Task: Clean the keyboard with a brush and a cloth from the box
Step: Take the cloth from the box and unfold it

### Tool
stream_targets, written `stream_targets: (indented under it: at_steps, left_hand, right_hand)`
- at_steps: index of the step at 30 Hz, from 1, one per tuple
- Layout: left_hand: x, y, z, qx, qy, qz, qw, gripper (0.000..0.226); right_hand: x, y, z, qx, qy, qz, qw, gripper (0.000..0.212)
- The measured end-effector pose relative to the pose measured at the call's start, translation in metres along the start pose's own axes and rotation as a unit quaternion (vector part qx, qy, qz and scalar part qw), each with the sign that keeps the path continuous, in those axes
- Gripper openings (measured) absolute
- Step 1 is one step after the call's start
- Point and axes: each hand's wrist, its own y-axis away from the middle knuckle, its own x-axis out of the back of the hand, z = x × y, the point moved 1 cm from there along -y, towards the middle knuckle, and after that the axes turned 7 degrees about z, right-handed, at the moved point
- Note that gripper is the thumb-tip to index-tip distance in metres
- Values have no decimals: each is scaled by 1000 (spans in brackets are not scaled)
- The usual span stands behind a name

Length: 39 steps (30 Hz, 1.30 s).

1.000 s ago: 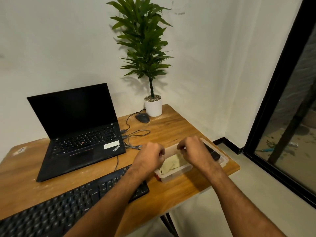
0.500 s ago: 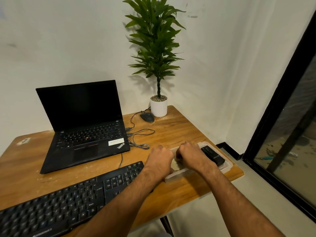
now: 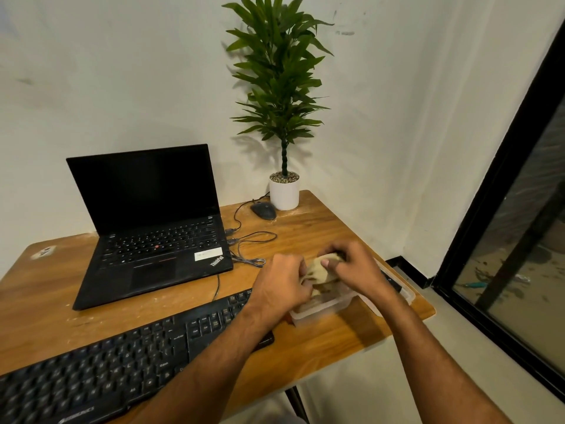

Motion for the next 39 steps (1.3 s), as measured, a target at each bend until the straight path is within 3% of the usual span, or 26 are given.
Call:
stream_targets:
  at_steps: [4,8,13,17,20,22,23,27,32,36,39]
  left_hand:
    - [10,-5,-8,9,183,44,982,27]
    - [24,-6,-17,30,284,11,958,61]
    - [46,8,-33,57,373,-20,926,30]
    - [67,24,-51,123,486,-16,865,49]
    - [83,35,-63,167,552,-16,817,64]
    - [94,43,-70,193,579,-14,792,60]
    - [99,47,-73,199,572,-6,795,55]
    - [111,62,-94,188,451,59,870,34]
    - [125,82,-118,156,385,103,904,19]
    - [137,97,-129,147,352,118,917,17]
    - [149,109,-142,187,335,165,908,24]
  right_hand:
    - [13,4,-18,-27,-184,46,981,15]
    - [19,8,-37,-28,-279,43,959,19]
    - [11,12,-45,5,-249,35,968,17]
    - [-2,20,-51,5,-222,15,975,21]
    - [-14,28,-62,-1,-236,-19,972,46]
    - [-22,31,-72,-18,-247,-33,968,62]
    - [-27,32,-76,-26,-250,-40,967,65]
    - [-48,37,-89,-43,-227,-87,969,56]
    - [-88,47,-111,-14,-163,-163,973,38]
    - [-129,62,-137,61,-126,-173,975,42]
    - [-152,70,-151,110,-143,-153,972,48]
